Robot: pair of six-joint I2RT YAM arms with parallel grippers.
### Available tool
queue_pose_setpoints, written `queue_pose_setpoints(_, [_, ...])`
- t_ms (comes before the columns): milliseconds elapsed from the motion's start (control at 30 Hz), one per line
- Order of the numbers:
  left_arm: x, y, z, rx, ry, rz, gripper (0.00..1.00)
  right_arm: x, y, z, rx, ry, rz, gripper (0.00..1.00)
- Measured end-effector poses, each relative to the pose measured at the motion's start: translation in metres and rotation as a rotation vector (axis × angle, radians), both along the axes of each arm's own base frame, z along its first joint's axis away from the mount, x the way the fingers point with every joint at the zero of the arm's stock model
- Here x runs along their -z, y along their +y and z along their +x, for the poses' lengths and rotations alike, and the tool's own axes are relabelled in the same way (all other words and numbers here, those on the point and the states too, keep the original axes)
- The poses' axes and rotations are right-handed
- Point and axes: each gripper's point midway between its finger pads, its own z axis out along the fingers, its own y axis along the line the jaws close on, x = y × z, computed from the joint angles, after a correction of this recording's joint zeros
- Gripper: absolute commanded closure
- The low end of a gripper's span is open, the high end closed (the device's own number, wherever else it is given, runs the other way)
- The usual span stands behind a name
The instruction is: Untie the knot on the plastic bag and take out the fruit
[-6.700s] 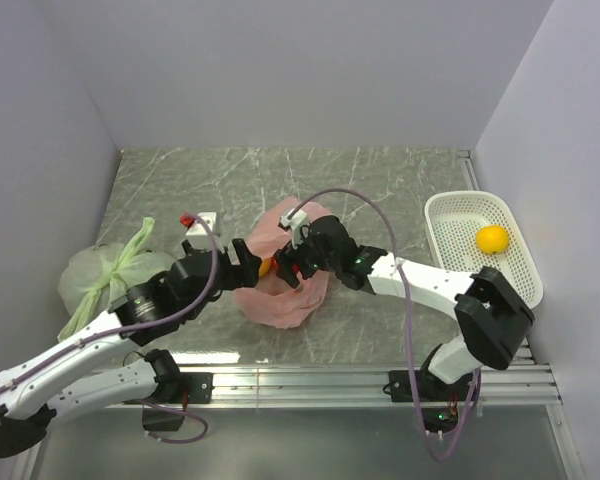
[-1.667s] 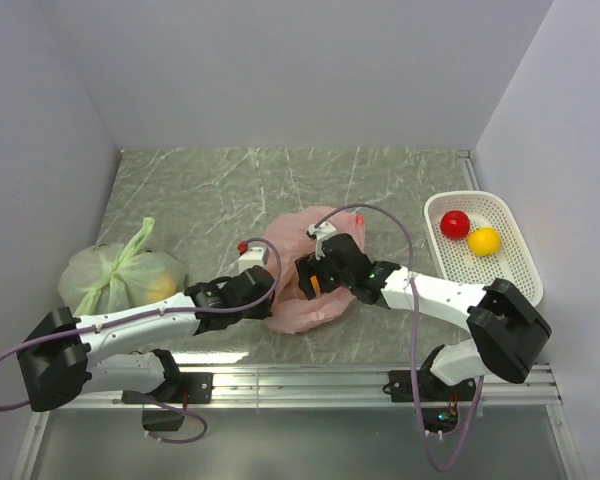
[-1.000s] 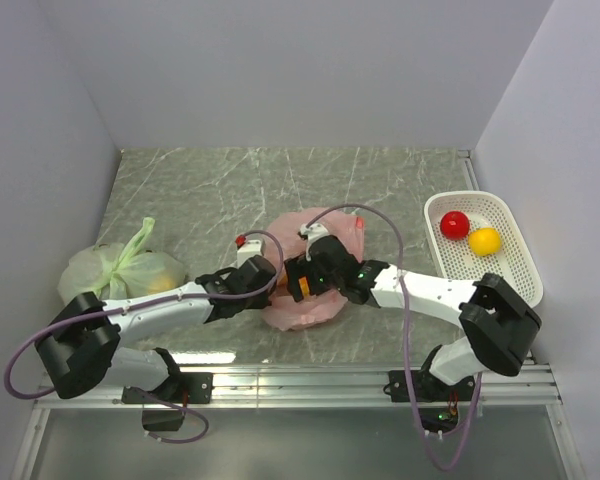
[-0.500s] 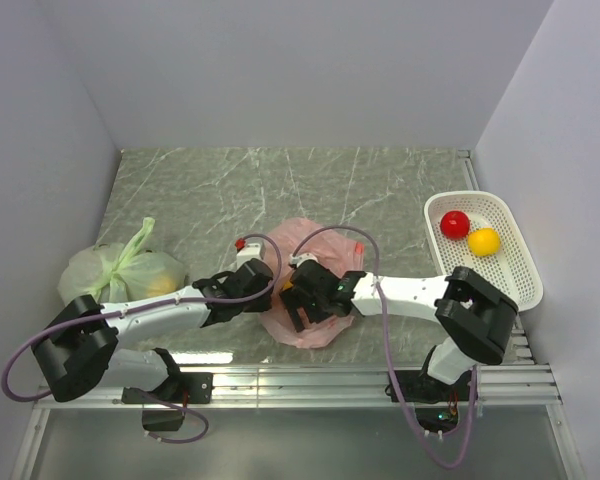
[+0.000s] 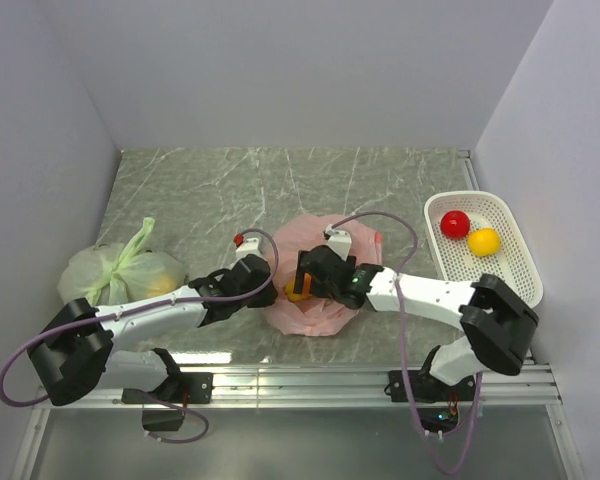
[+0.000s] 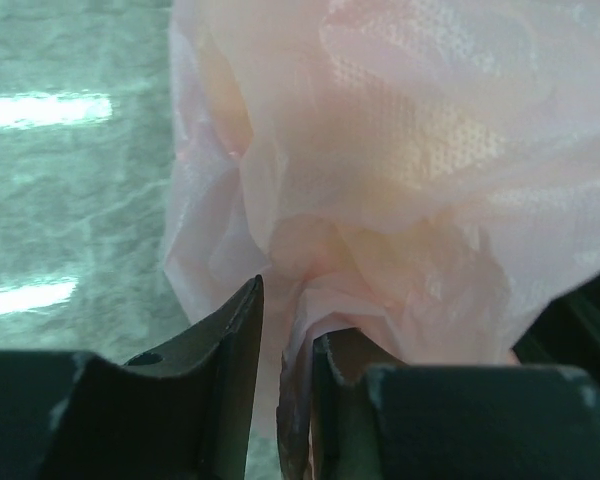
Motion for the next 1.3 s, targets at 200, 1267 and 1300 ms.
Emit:
queue_pose_setpoints(200, [-0.008,-0.014,-0.001,0.022,0.002,-0.072,0.71,0.023,0.007,0.007,0.192,0.095,0.052,0.0])
queue_pose_setpoints(1267, [0.004,0.0,0.038,-0.09,-0.016,-0.022,0.73,-0.075,0.006,0.022,0.166,-0.026,0.292,1.0])
queue_pose_setpoints(1300, [0.002,0.002,0.043,-0.1,-0.023,-0.018,0.73,-0.082,0.007,0.019,0.128,-0.025,0.306,1.0])
